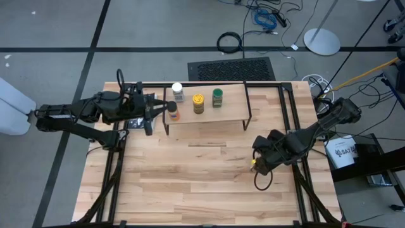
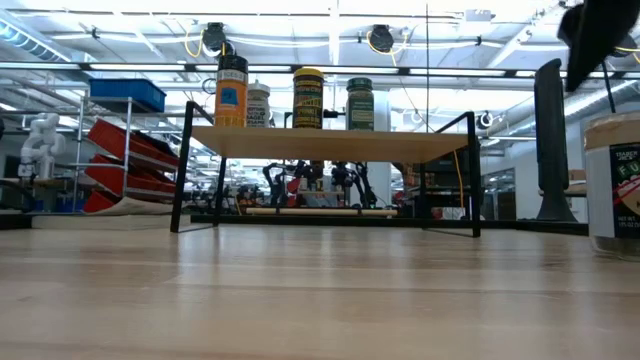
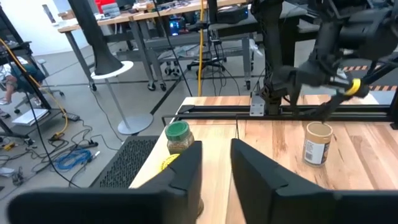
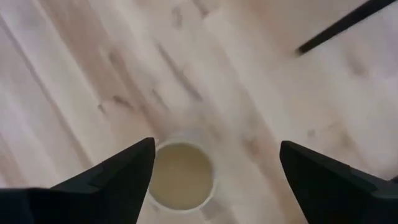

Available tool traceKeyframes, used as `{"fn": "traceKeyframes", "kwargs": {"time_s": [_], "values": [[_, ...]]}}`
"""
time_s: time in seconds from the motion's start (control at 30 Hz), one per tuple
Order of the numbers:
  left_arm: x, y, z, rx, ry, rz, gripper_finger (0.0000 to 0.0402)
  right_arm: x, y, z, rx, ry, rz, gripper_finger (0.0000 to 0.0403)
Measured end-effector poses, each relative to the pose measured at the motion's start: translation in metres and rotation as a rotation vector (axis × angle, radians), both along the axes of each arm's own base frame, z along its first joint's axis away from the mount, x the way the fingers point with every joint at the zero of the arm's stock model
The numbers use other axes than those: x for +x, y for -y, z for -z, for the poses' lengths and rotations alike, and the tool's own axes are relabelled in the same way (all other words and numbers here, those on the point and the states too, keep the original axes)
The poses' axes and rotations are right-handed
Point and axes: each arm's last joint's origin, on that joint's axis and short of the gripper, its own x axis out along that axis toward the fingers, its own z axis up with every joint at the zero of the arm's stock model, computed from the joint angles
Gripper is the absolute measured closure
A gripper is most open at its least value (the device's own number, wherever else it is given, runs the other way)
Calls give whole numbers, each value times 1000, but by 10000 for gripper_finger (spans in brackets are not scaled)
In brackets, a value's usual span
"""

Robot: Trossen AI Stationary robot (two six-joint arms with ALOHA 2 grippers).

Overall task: Shelf spices
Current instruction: Remove the black seasoning bottle from the shelf

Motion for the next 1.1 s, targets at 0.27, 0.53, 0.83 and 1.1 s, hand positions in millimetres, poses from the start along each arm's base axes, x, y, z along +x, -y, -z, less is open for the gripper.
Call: {"fn": "traceKeyframes", "kwargs": {"time_s": [0.27,0.53,0.83,1.1], "values": [[-2,0,7,-27,-64,-6,252,7,6,-41,-260,223,-26,69],[-8,-2,27,-60,-262,-95,207,17,5,-52,-419,355,-79,69],[1,-14,32,-25,-312,-171,98,24,2,-52,-412,382,-93,69],[25,-36,48,-86,-410,-162,61,32,-2,-44,-444,339,-132,69]]}}
